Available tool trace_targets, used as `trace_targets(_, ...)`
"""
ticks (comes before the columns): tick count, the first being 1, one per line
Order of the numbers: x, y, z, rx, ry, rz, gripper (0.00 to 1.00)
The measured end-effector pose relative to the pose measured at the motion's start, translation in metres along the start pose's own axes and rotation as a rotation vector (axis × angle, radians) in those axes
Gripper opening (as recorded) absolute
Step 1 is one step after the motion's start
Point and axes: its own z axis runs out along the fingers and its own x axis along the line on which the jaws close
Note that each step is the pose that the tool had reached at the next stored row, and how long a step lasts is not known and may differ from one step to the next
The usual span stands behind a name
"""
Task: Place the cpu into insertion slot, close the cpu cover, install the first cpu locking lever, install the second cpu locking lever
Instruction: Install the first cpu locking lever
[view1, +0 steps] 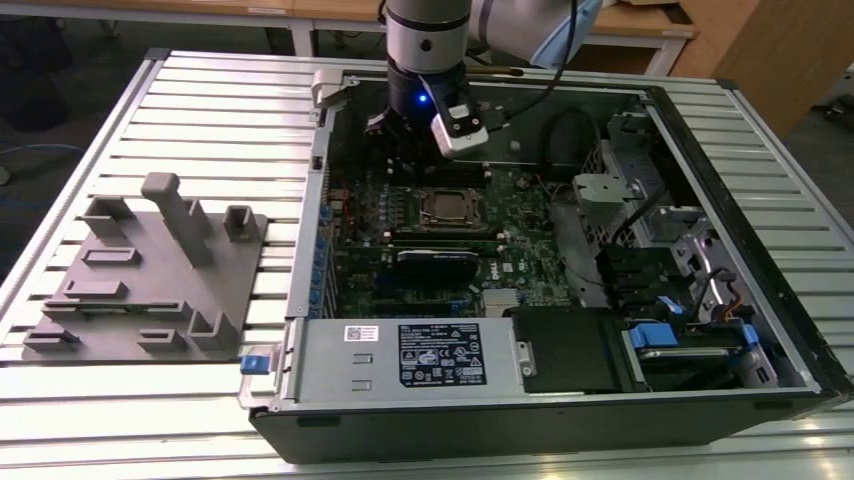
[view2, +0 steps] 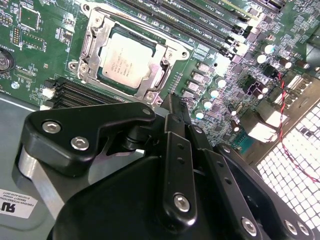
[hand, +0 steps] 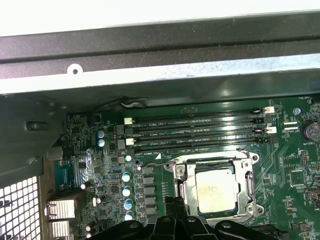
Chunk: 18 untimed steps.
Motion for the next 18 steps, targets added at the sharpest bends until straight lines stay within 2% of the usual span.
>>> trace_targets(7, 0.0089, -0.0009, -0.0002, -0.0006, -0.0011, 0.0, 0.1)
trace_targets(18, 0.0119, -0.0011, -0.0001, -0.0006, -0.0012, 0.0, 0.1)
